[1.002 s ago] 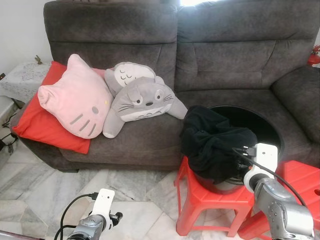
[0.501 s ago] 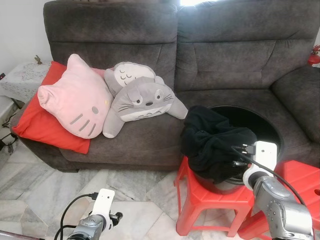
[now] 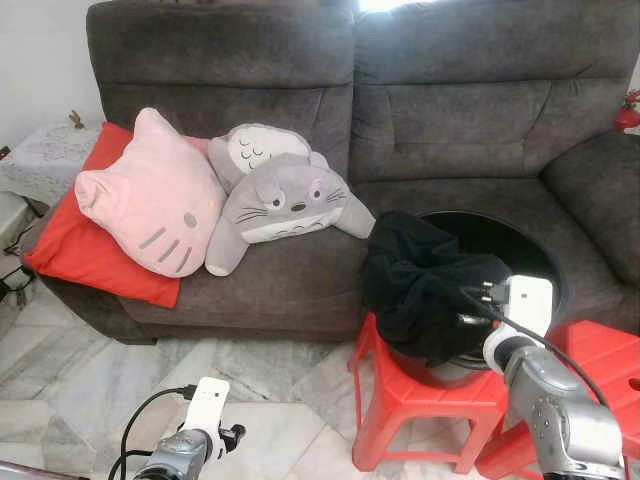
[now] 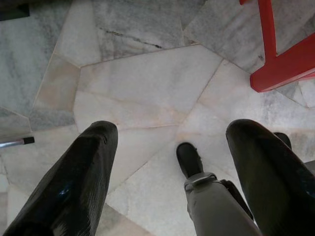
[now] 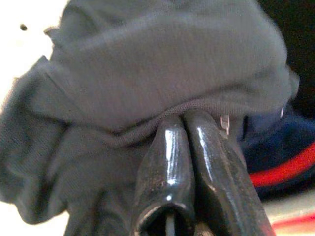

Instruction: Hang hanger

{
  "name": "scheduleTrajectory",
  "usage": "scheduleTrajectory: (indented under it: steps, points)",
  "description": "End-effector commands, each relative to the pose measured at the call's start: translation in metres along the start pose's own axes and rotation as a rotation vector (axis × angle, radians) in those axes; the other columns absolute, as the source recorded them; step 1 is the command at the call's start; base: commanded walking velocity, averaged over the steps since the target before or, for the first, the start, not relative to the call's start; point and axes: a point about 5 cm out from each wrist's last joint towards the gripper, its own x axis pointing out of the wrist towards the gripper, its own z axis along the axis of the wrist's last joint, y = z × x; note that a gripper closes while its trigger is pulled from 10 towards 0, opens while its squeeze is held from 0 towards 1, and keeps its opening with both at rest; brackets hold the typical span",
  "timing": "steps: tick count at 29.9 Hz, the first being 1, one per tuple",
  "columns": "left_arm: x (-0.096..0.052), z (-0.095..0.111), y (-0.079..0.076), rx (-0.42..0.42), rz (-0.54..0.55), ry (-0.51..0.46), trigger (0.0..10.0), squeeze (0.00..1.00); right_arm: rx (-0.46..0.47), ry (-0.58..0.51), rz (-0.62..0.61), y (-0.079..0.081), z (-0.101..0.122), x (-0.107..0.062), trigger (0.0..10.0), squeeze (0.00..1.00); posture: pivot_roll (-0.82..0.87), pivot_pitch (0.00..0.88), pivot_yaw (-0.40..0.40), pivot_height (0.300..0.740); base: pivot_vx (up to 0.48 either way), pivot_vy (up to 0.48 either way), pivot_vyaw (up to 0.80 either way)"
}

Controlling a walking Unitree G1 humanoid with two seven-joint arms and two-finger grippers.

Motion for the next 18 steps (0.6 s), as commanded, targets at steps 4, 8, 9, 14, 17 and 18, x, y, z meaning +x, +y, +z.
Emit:
scheduleTrajectory:
  steps: [4,8,9,14,17,18]
  points:
    - [-0.001,-0.003,0.002,0.017,0.0,0.02,10.0,0.0,0.003,-0.127,0.043,0.009,0.027,-0.003,0.0,0.0,-0.16,0.0,0.038,0.74,0.0,0.0,0.0]
    - [0.0,-0.003,0.002,0.019,-0.002,0.021,10.0,0.0,-0.023,-0.104,0.054,0.011,0.022,-0.003,4.1,0.0,-0.16,0.0,0.036,0.74,0.0,0.0,0.0]
    - [0.0,-0.003,0.002,0.019,-0.001,0.021,10.0,0.0,-0.021,-0.095,0.043,0.01,0.019,-0.004,8.4,0.0,-0.16,0.0,0.036,0.74,0.0,0.0,0.0]
    - [0.0,-0.003,0.002,0.018,-0.001,0.021,10.0,0.0,0.024,-0.079,0.006,0.006,0.01,-0.014,10.0,1.0,-0.16,0.0,0.036,0.74,0.0,0.0,0.0]
    - [0.0,-0.003,0.002,0.019,-0.001,0.022,10.0,0.0,0.025,-0.078,-0.029,0.0,0.009,-0.024,10.0,1.0,-0.16,0.0,0.035,0.74,0.0,0.0,0.0]
    - [0.0,-0.003,0.002,0.019,-0.001,0.023,10.0,0.0,0.027,-0.078,-0.047,-0.002,0.009,-0.026,10.0,1.0,-0.16,0.0,0.036,0.74,0.0,0.0,0.0]
